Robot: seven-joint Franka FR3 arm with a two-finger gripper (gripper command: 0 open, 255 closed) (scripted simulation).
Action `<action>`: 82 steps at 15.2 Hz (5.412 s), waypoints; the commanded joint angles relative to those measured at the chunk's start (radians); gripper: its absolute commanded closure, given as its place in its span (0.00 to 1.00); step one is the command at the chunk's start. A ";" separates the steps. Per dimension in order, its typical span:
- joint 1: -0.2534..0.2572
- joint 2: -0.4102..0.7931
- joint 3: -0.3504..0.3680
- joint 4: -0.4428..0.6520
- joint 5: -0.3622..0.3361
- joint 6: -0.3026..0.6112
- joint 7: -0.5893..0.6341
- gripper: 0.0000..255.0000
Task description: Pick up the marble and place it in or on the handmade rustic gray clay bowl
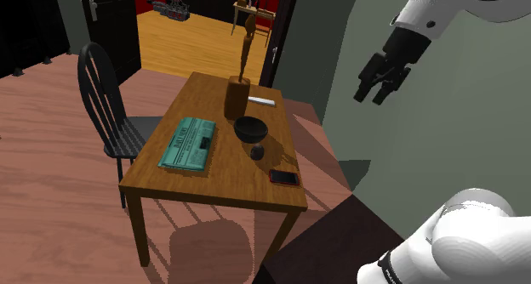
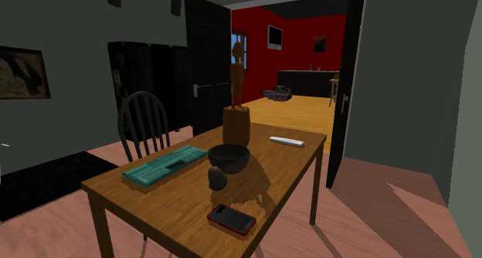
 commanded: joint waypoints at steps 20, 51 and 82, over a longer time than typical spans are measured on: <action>-0.025 0.483 0.047 -0.165 0.002 0.726 0.075 0.00; -0.048 1.534 0.012 0.469 -0.014 1.236 0.201 0.00; -0.040 1.428 0.001 0.440 -0.022 1.159 0.207 1.00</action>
